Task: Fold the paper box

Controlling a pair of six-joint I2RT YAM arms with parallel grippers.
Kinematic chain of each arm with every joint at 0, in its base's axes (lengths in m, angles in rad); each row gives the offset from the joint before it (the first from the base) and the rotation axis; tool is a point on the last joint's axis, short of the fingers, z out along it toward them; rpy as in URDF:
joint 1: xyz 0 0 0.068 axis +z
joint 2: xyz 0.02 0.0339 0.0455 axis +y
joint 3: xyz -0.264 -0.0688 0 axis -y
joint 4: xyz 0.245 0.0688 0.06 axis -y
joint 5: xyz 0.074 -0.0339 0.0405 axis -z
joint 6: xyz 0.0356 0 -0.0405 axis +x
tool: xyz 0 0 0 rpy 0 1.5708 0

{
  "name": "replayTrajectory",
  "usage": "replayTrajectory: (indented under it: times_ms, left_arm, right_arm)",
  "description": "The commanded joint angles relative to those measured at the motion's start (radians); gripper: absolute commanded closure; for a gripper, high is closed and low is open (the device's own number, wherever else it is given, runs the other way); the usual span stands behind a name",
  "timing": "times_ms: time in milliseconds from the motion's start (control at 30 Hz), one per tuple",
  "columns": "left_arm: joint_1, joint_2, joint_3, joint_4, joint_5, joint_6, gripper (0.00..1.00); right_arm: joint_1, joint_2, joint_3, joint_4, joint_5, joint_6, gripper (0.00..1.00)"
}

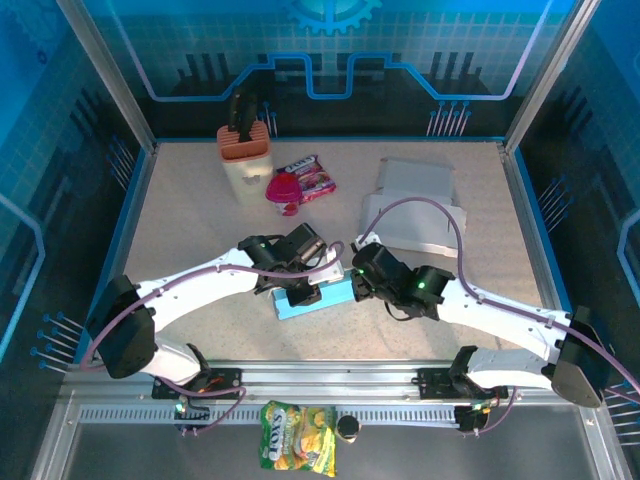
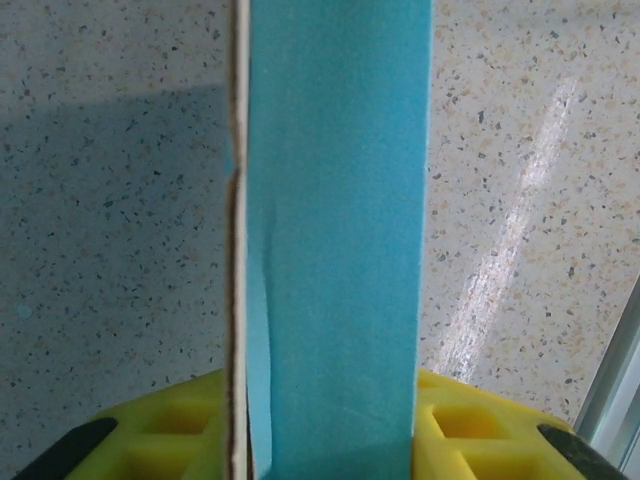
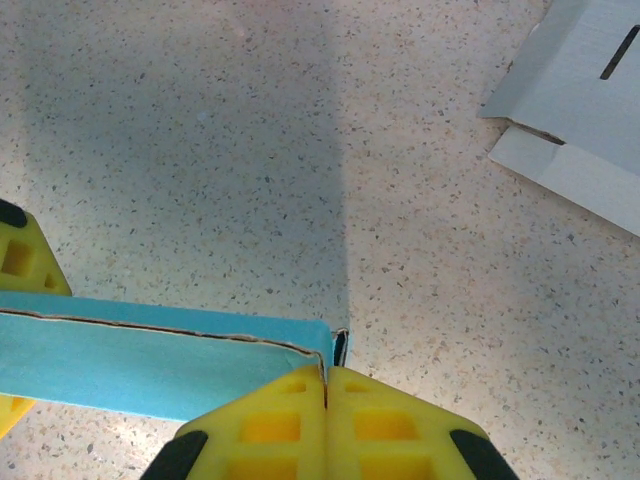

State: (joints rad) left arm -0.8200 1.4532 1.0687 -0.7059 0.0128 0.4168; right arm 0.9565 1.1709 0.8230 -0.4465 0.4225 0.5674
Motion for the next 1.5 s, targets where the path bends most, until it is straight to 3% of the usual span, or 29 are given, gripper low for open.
replayTrajectory:
  times_ms: [0, 400, 633, 733, 900, 1067, 1200, 1467]
  left_arm:
    - [0.007, -0.024, 0.011, 0.036, -0.036, -0.027, 0.61]
    - [0.007, -0.058, -0.008, 0.06, -0.084, -0.065, 0.41]
    - [0.007, -0.22, -0.073, 0.137, -0.113, -0.199, 0.31]
    - [0.007, -0.299, -0.099, 0.151, -0.174, -0.279, 0.25]
    - [0.007, -0.422, -0.095, 0.008, -0.372, -0.518, 0.34]
    - [0.006, -0.45, -0.059, -0.274, -0.434, -0.78, 0.44]
    - [0.003, -0.454, -0.075, -0.331, -0.396, -0.85, 0.5]
    - [-0.002, -0.446, -0.102, -0.271, -0.367, -0.824, 0.58]
  right_arm:
    - [0.015, -0.005, -0.04, -0.069, 0.04, 0.03, 1.0]
    - [0.069, 0.015, 0.006, -0.096, 0.104, 0.091, 1.0]
    - [0.099, 0.06, 0.051, -0.146, 0.143, 0.163, 1.0]
    - [0.109, 0.082, 0.089, -0.164, 0.154, 0.189, 1.0]
    - [0.119, 0.11, 0.113, -0.182, 0.163, 0.213, 1.0]
    - [0.122, 0.12, 0.125, -0.186, 0.159, 0.215, 1.0]
    - [0.122, 0.129, 0.134, -0.19, 0.153, 0.217, 1.0]
    - [0.122, 0.137, 0.141, -0.194, 0.145, 0.218, 1.0]
